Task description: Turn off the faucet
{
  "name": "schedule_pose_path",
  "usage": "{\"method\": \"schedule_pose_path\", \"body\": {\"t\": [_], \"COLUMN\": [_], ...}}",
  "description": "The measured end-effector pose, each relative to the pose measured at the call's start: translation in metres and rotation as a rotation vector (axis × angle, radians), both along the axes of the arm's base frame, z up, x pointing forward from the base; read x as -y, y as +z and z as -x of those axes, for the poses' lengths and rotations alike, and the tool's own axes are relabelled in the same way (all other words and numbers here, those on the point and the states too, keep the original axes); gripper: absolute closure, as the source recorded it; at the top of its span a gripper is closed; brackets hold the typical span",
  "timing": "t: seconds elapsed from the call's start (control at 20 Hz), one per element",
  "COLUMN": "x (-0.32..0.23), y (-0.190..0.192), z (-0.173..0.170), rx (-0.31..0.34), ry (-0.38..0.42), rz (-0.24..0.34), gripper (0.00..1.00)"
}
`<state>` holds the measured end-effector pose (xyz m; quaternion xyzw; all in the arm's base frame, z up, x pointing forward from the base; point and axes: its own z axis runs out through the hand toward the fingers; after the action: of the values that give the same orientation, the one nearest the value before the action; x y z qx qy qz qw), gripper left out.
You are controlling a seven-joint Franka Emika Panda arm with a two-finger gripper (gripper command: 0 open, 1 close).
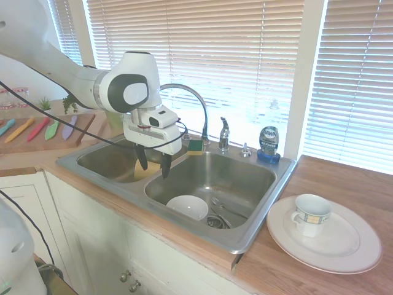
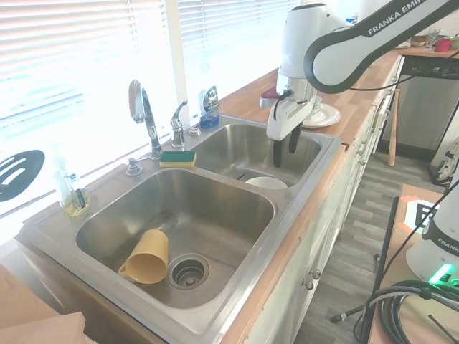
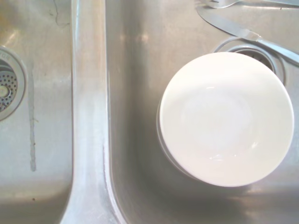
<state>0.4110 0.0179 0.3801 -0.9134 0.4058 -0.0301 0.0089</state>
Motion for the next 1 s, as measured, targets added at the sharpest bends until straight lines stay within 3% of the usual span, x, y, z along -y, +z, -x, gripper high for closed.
{"method": "schedule_pose_path", "body": {"t": [0.15,0.2,1.0], "x": [0.0000,0.0001,0.0062], "y": [-0.0042,-0.0053,-0.0042], "z": [-0.0024,-0.0037,-0.0064], "rx": [-0.012,-0.014,-0.010], "ry": [0.000,0.000,-0.013], "rz": [-0.001,-0.001,0.003], "gripper": [0.00,1.00,1.00]}}
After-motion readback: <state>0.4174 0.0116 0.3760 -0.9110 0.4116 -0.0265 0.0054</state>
